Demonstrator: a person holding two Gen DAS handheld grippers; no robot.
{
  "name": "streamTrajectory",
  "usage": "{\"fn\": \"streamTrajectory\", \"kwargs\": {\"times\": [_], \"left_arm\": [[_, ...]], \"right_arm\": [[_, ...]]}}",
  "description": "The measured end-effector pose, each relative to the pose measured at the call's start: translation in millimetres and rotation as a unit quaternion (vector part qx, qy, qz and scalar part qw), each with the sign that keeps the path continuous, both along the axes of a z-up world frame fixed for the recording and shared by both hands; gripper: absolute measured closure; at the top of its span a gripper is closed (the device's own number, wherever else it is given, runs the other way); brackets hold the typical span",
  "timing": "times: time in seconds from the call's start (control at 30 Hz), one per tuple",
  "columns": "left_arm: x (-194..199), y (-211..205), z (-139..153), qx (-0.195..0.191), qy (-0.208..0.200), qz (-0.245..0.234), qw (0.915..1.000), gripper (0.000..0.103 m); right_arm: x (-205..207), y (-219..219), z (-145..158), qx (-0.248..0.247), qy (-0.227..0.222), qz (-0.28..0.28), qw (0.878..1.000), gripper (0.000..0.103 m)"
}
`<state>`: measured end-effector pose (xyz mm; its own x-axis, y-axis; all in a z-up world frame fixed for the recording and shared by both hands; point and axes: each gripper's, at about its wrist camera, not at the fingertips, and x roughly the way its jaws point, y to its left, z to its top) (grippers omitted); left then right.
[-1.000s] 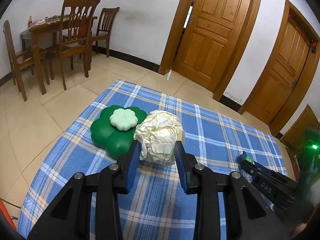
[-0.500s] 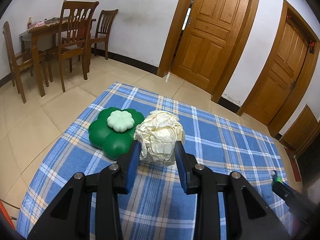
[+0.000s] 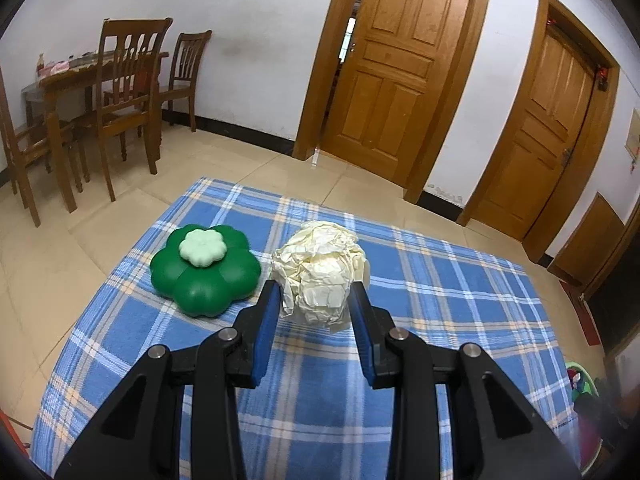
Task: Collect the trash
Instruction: 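Carry the tissue with the left tool while the right tool carries the green figurine over the basin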
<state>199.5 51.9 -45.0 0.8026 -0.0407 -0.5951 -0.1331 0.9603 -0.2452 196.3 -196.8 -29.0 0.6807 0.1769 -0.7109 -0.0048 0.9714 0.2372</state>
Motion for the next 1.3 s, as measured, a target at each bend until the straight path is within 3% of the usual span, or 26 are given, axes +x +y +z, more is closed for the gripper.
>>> {"fn": "streamTrajectory", "kwargs": {"times": [0.77, 1.3], "left_arm": [[-48.5, -67.2, 39.7, -0.020, -0.008, -0.084, 0.9962, 0.068], [-69.2, -123.4, 53.4, -0.022, 0.004, -0.155, 0.9877, 0.068]], "right_arm": [[-72.8, -94.4, 8.4, 0.036, -0.009, -0.099, 0.994, 0.071], [-113.4, -144.6, 15.6, 0.056, -0.024, -0.157, 0.986, 0.071]]}}
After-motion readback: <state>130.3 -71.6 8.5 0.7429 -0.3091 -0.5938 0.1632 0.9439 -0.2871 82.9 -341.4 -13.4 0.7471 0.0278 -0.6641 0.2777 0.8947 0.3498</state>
